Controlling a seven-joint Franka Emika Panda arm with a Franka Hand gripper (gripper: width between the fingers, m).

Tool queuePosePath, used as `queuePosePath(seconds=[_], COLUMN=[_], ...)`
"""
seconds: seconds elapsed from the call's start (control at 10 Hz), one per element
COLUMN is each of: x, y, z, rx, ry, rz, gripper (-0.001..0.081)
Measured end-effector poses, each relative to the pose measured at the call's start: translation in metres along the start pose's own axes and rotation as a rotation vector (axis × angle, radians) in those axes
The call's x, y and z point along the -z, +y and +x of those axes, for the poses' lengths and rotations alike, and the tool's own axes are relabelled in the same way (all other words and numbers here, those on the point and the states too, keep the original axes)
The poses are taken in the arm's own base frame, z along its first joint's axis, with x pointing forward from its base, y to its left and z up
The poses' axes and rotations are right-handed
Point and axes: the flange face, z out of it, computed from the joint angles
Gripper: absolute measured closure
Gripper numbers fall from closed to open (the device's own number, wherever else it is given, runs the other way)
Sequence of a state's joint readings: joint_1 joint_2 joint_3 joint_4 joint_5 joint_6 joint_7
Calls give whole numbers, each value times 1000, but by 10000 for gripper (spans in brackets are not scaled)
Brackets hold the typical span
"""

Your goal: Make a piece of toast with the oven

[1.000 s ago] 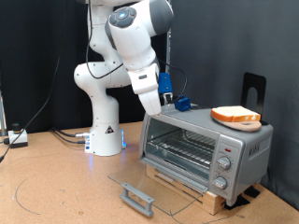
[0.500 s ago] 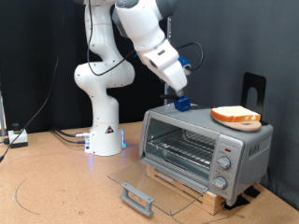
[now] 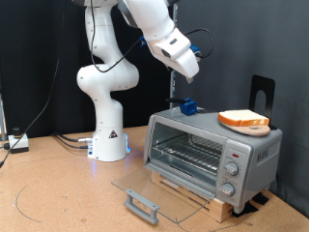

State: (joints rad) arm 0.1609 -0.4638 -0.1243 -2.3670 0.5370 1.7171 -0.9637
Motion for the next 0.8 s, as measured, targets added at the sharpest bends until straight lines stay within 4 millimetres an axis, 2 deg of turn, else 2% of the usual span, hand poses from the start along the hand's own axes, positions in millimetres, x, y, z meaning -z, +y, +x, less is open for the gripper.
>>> queuePosePath(seconds=[0.2,0.5,0.6,0.8], x=[-7,-10,-11,-12], y=[-24,-58,-57,-56], z=[0,-17,-17,-16], rx=[103,119,116,-51], ry=[26,82,76,148], rz=[-42,-117,-108,-129], gripper=[-1,-1,-1,-1])
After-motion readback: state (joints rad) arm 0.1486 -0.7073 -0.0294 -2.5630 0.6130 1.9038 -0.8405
